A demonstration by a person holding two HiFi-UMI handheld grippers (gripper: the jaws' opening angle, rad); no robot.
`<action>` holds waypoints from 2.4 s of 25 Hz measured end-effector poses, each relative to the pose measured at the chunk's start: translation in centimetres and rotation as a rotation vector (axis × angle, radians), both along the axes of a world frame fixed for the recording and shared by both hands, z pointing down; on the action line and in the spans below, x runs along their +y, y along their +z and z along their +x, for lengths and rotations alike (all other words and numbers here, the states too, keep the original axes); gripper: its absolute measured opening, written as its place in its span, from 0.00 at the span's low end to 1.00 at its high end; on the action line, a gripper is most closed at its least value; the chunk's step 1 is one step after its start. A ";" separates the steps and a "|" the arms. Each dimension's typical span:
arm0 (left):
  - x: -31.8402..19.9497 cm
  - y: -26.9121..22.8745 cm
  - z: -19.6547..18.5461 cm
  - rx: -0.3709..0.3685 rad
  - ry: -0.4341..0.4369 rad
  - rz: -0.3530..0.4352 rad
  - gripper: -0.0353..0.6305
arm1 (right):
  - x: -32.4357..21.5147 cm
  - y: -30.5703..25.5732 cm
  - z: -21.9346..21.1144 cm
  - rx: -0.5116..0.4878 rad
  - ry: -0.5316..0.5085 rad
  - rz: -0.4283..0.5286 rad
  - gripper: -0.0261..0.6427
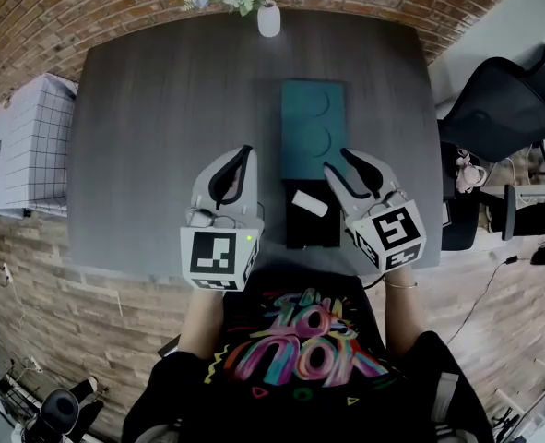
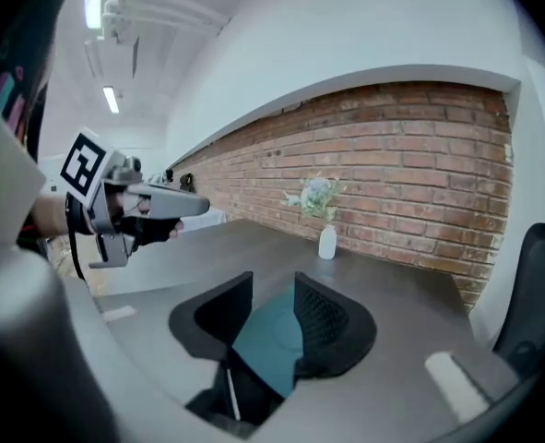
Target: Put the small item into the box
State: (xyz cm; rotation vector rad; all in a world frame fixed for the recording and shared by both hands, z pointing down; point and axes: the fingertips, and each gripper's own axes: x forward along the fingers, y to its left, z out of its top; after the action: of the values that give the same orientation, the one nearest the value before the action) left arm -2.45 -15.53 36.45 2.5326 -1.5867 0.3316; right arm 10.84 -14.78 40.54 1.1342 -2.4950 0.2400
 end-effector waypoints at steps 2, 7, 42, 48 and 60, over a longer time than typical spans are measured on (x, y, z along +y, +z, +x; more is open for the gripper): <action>-0.1 -0.1 0.2 0.007 0.002 0.001 0.06 | -0.6 -1.6 0.5 -0.029 0.020 0.034 0.25; -0.2 -0.7 0.3 0.042 -0.020 0.001 0.06 | -1.7 -4.9 2.0 -0.119 0.082 0.104 0.22; 0.2 -1.5 -0.6 0.074 -0.032 0.015 0.06 | -0.3 -8.0 4.3 -0.205 0.176 0.177 0.04; 0.3 -1.6 -0.8 0.077 -0.032 0.016 0.06 | -0.2 -7.9 4.1 -0.210 0.174 0.171 0.04; 0.5 -1.8 -1.0 0.071 -0.039 0.014 0.06 | 0.2 -7.9 4.0 -0.216 0.170 0.157 0.04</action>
State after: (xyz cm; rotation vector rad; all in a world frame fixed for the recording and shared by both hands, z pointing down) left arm -3.48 -15.06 34.64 2.4909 -1.6149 0.2244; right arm 14.86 -14.62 32.61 1.4579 -2.6435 0.2264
